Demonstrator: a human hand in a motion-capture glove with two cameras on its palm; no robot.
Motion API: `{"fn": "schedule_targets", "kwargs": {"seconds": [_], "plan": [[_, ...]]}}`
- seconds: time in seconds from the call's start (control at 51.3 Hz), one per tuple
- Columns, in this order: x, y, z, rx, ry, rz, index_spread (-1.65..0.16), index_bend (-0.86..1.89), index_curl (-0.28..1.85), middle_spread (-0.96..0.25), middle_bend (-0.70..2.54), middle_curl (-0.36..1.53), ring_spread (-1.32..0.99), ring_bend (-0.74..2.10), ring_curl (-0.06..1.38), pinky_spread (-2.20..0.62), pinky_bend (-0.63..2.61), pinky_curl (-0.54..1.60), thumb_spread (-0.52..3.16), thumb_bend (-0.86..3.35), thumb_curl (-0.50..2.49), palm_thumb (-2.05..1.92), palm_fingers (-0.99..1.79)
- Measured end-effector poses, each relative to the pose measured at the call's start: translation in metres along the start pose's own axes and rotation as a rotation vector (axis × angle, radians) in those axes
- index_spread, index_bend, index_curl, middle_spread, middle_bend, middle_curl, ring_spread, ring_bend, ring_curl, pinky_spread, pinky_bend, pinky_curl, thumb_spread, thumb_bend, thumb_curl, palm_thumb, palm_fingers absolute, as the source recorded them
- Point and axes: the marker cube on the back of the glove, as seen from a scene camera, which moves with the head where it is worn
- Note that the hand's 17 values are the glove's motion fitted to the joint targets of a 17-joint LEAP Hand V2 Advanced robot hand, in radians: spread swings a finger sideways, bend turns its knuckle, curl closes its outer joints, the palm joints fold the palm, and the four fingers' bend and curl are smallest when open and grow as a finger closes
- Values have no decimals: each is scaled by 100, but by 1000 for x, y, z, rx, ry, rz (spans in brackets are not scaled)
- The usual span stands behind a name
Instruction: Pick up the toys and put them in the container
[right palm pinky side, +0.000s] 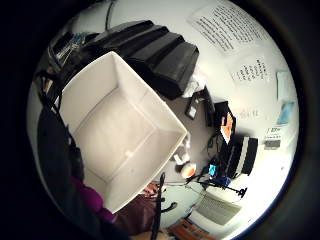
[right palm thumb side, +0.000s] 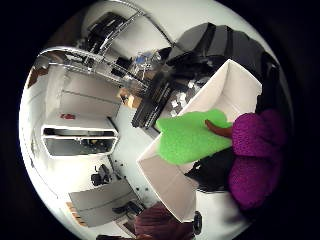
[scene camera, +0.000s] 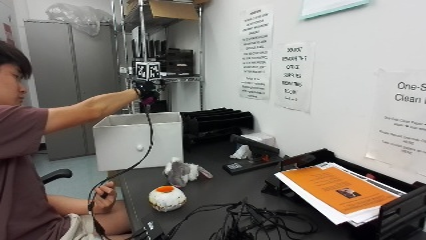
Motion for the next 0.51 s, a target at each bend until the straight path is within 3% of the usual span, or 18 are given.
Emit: {"fn": "schedule_targets", "kwargs": {"seconds": [0.195,0.312,0.39,0.448,0.468,0.507], "plan": [[-2,-1,6,-14,-16,36,-37,41,91,-24,99,83,-32,140,54,-39,102,44,71,-1,105,60,108],[-5,7,13,-134,6,-93,-36,29,94,-27,91,82,-32,140,54,-39,104,44,73,-2,104,57,100],[-5,6,13,-178,-42,8,-35,17,95,-28,85,81,-32,139,54,-39,108,46,77,-2,103,54,92],[-6,5,10,-224,-88,66,-32,3,89,-25,57,74,-29,128,54,-30,117,51,95,-13,91,25,14],[-5,6,8,-233,-88,85,-30,1,86,-18,41,69,-21,110,51,-24,120,54,98,-16,85,14,-44],[-3,8,3,-239,-80,102,-29,-1,78,-12,29,63,-15,91,47,-18,119,51,102,-15,79,2,-63]]}}
